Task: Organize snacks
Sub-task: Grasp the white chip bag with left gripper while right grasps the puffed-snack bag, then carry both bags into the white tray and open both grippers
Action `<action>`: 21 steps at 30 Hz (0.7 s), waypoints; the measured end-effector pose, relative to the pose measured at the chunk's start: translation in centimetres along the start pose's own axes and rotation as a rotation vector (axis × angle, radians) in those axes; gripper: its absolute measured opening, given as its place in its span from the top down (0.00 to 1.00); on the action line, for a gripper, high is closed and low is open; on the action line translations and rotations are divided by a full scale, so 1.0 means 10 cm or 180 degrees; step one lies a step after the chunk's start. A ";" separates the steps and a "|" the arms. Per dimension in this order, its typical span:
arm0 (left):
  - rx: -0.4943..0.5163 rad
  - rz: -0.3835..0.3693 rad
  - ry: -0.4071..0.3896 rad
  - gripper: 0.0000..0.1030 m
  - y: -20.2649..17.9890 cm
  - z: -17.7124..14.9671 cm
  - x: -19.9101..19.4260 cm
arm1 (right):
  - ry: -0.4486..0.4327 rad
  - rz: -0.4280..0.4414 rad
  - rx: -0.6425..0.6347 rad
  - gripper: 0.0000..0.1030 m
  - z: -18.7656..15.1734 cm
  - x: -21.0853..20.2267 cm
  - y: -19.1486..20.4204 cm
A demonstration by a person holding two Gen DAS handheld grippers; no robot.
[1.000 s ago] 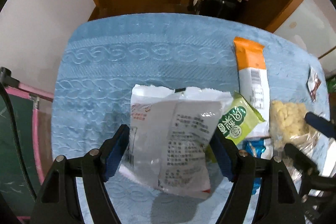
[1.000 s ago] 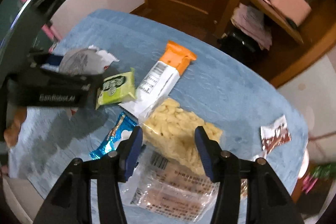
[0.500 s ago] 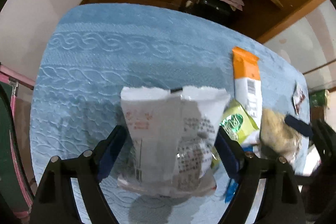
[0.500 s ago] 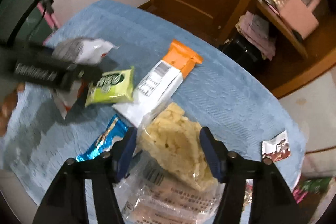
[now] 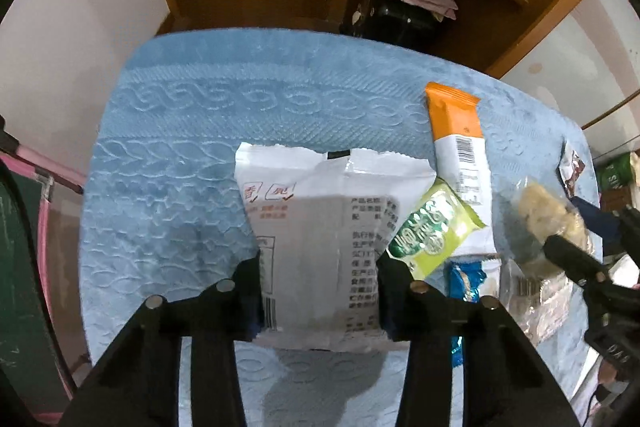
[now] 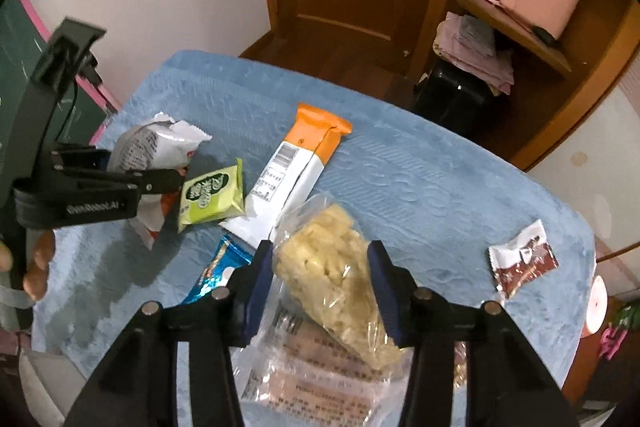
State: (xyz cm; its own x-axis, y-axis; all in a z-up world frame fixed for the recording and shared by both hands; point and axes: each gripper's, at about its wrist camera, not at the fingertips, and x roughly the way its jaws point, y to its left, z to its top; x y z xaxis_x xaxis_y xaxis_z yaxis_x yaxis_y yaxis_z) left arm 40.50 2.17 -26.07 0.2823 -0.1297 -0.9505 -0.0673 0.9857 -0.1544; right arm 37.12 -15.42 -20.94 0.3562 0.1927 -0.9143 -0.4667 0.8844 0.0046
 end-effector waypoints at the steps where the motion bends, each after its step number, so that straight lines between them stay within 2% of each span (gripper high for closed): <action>1: -0.0002 -0.0003 -0.0048 0.60 -0.01 -0.02 -0.08 | -0.0022 0.0002 0.0008 0.55 -0.01 -0.04 0.00; 6: 0.0137 -0.0034 -0.0318 0.60 -0.12 -0.11 -0.70 | -0.0179 0.0069 0.0082 0.55 -0.11 -0.46 -0.01; 11: 0.0386 -0.0070 -0.0619 0.60 -0.35 -0.36 -1.50 | -0.0488 0.0171 0.0145 0.55 -0.30 -1.15 0.08; 15: 0.0656 0.0010 -0.0930 0.60 -0.56 -0.79 -2.27 | -0.0820 0.0323 0.0255 0.55 -0.58 -1.86 0.24; 18: 0.0687 0.0126 -0.1054 0.60 -0.69 -1.16 -2.72 | -0.1033 0.0380 0.0299 0.55 -0.84 -2.32 0.38; 21: 0.0656 -0.0021 -0.1116 0.60 -0.73 -1.57 -3.11 | -0.1201 0.0440 0.0308 0.55 -1.15 -2.68 0.54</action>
State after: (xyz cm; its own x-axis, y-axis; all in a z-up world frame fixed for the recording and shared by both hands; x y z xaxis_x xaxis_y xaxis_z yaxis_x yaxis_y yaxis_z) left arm 17.22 -2.71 0.38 0.5937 -0.1267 -0.7946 0.1188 0.9905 -0.0692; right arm 15.73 -20.65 -1.02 0.5756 0.4390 -0.6899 -0.4591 0.8716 0.1715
